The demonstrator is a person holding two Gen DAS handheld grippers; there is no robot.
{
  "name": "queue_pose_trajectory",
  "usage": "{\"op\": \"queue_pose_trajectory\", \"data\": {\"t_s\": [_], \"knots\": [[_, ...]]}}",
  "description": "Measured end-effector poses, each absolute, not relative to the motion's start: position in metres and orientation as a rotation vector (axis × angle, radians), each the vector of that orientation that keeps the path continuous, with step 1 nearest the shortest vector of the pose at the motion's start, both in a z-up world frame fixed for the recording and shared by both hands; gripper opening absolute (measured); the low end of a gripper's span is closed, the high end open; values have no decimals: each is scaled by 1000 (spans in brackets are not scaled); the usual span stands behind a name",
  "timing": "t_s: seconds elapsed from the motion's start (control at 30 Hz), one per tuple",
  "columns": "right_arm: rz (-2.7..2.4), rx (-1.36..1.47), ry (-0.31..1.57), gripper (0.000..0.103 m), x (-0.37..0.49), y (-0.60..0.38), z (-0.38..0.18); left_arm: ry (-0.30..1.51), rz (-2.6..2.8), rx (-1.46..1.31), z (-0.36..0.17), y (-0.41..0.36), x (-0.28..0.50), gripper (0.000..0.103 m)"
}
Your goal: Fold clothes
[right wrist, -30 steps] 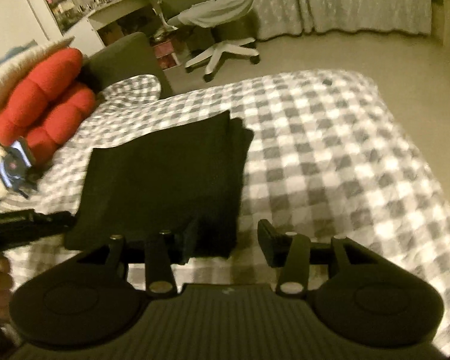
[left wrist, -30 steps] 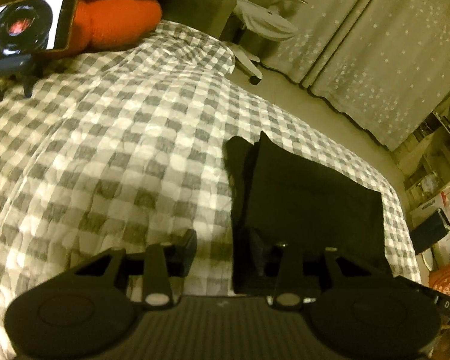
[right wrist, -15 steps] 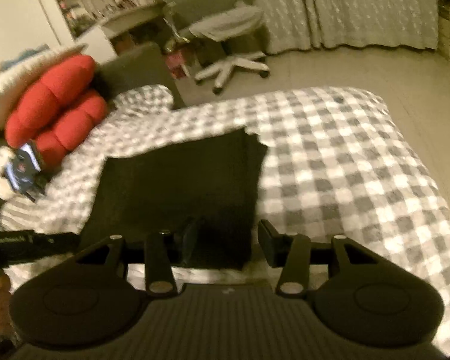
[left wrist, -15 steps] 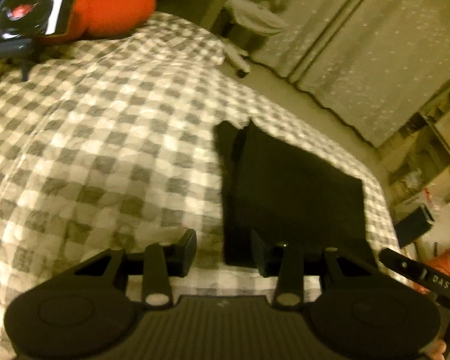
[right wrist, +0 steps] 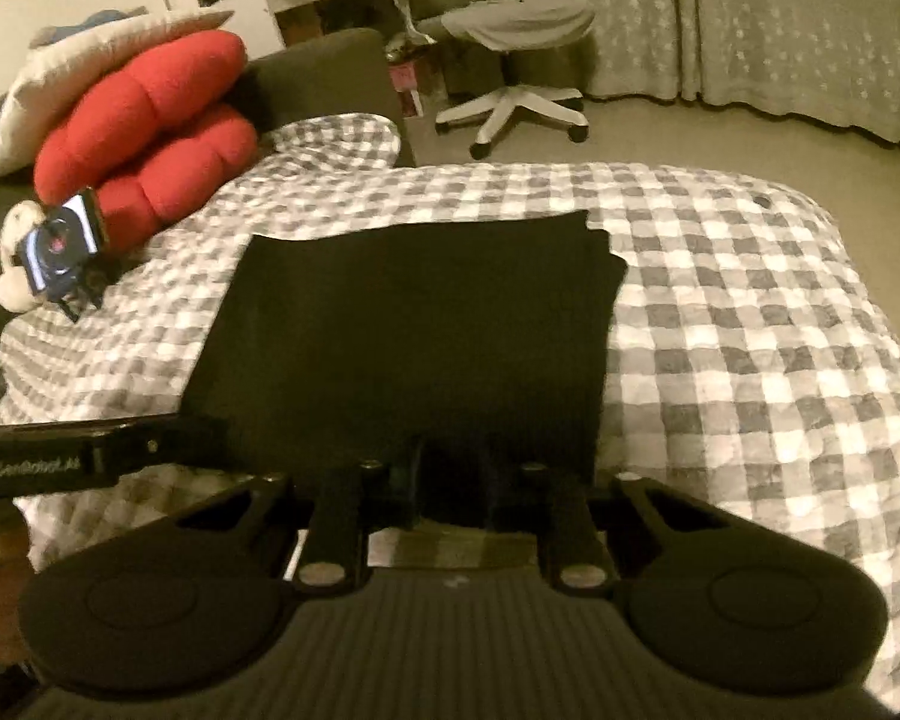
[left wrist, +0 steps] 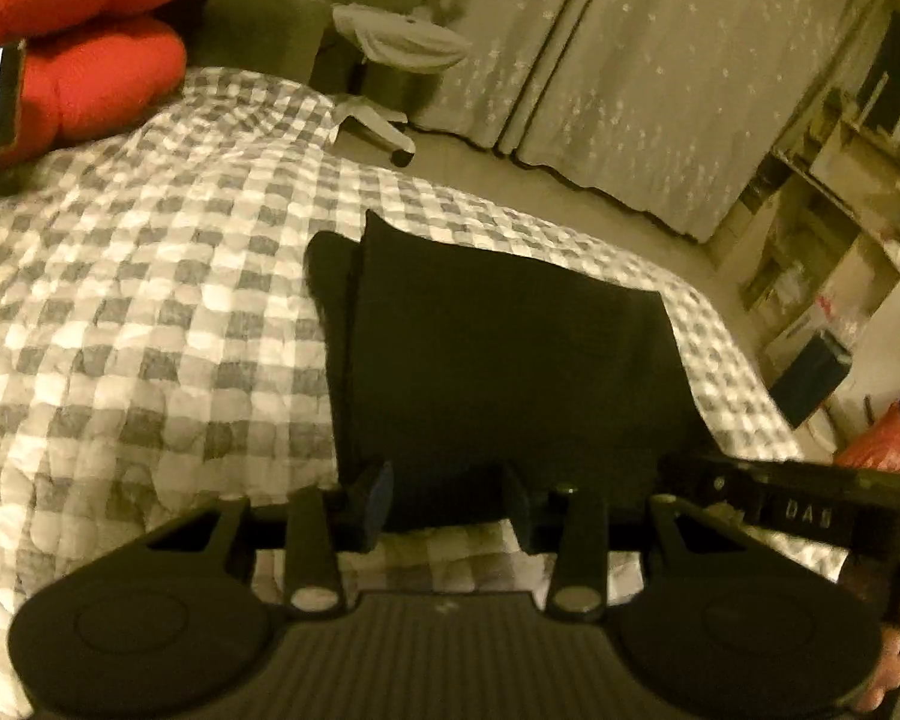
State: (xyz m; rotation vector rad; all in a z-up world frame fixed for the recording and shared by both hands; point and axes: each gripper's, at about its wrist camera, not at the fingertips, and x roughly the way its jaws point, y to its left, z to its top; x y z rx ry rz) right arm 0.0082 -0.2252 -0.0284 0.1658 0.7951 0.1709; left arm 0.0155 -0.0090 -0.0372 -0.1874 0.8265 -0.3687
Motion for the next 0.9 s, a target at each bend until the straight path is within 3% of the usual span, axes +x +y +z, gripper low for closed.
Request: {"op": "queue_pose_trajectory", "data": {"t_s": [0.13,0.27,0.73,0.8,0.9], "knots": [[143,156,806,15,8,-234,-29,825,-365,-164,-37,-9,13,41],[123,190,822,0,8,-249,-30,840,-364,-189,-38,-4,15,37],[111,178,830,0,8,-257,-27,875,-357,-234,-37,2,15,32],[83,153,807,19,5,-257,-24,885,-347,-262,-36,6,16,31],[69,142,767,19,0,-258,-18,893,-303,-332,-33,15,18,28]]}}
